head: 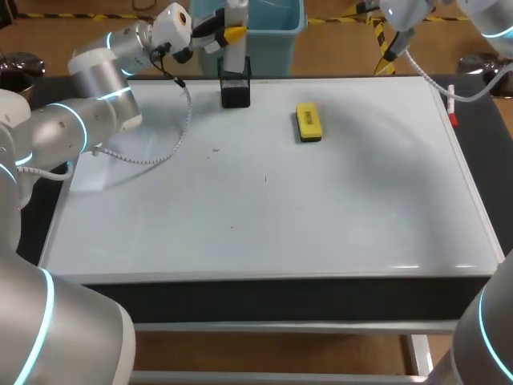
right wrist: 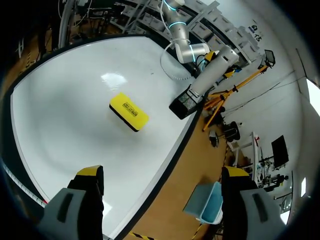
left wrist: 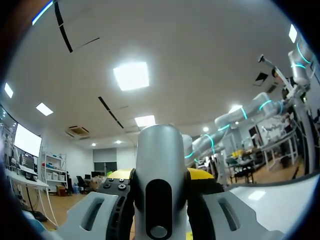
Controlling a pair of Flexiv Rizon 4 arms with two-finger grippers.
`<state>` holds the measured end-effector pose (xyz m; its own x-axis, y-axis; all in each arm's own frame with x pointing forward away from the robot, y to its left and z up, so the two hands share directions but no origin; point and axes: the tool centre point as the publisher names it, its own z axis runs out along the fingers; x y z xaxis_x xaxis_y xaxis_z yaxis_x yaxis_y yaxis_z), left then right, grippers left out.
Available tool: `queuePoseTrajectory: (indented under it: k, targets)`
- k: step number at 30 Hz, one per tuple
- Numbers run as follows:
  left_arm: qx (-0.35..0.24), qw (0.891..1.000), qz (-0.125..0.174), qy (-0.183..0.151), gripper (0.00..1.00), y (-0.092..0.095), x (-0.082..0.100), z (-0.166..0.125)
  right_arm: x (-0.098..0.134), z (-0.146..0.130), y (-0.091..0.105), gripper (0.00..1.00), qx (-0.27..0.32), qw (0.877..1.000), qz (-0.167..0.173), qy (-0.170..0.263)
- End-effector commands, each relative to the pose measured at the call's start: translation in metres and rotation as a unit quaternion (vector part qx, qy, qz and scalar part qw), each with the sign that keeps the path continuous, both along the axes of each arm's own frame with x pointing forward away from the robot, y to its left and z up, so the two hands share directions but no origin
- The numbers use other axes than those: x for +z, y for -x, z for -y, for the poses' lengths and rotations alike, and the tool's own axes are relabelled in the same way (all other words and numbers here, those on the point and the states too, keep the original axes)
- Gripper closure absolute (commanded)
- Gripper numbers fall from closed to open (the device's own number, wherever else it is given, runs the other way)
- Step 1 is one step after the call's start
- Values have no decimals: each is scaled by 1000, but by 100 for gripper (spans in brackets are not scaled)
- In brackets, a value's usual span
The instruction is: Pick up the inspection probe, press it on each red-marked spot on the whiteboard one by one, put down the probe, pick up the eraser, and wipe off all the red marks.
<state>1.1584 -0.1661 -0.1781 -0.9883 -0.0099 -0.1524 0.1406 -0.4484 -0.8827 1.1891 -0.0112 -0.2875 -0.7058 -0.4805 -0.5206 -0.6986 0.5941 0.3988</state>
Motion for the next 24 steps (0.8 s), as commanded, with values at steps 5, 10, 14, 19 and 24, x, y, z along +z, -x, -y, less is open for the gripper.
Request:
queuePoseTrajectory:
  k: [5,10,14,19,24]
  targets:
    - [-36,999,10,-2,100,-12,-17,1,1,0,0,0,1,1000,0,3]
    - [-29,1000,7,1,100,-16,-27,0,1,0,0,0,1,1000,0,3]
    - [-24,1000,4,-10,100,-19,-37,1,1,0,0,0,1,1000,0,3]
    - [-25,1000,11,-4,100,-21,-41,1,1,0,0,0,1,1000,0,3]
    - [-28,1000,13,0,100,-27,-48,1,1,0,0,0,1,1000,0,3]
